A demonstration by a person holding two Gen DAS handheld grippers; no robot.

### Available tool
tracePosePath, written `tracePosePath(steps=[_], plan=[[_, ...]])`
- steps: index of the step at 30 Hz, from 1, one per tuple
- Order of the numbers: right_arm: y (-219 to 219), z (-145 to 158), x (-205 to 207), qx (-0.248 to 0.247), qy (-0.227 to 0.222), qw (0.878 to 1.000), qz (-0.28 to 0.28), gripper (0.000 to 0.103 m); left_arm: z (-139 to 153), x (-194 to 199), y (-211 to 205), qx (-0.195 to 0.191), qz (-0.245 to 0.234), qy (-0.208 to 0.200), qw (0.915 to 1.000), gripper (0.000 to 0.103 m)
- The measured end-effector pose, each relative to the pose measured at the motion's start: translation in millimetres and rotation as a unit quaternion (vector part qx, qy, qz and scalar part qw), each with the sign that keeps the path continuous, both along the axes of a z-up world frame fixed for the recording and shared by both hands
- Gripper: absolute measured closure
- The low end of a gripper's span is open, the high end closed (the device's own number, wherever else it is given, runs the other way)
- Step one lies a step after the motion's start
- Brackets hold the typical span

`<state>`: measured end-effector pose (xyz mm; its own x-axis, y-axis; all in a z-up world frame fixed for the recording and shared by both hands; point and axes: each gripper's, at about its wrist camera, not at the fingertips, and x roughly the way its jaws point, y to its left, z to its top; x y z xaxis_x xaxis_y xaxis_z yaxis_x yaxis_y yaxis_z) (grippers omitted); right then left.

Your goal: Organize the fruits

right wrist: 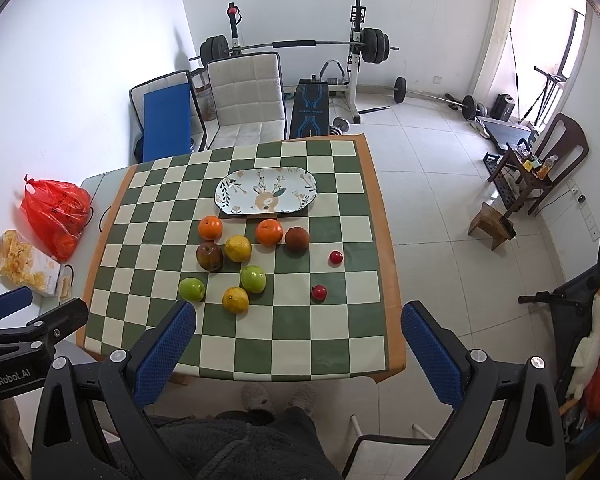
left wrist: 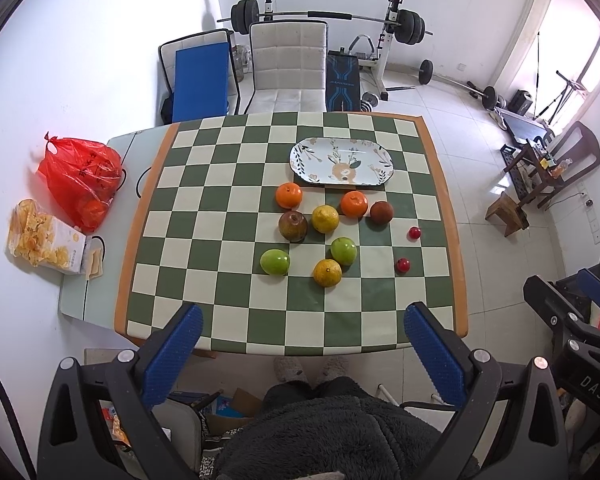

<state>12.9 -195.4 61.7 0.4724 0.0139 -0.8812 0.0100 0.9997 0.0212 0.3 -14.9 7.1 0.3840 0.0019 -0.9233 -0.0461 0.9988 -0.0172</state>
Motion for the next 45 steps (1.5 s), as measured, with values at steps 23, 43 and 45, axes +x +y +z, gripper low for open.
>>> tracePosePath(steps=[23,43,45], plan=[[-1,-49,39,0.045,0.015,0.999,-0.005,0.0,-24,53,16,0.101,0.04,-0.053,0.9927,0.0],[106,-413,166,0.137,0.268,0.953,-0.022,0.023,-269,152,114,0.028,0.075,0.2,0.9764,0.004],[119,-430,168,0.131,0.275,0.952,-0.017,0.028,-279,160,111,0.012,0.065,0.211,0.9753,0.004]])
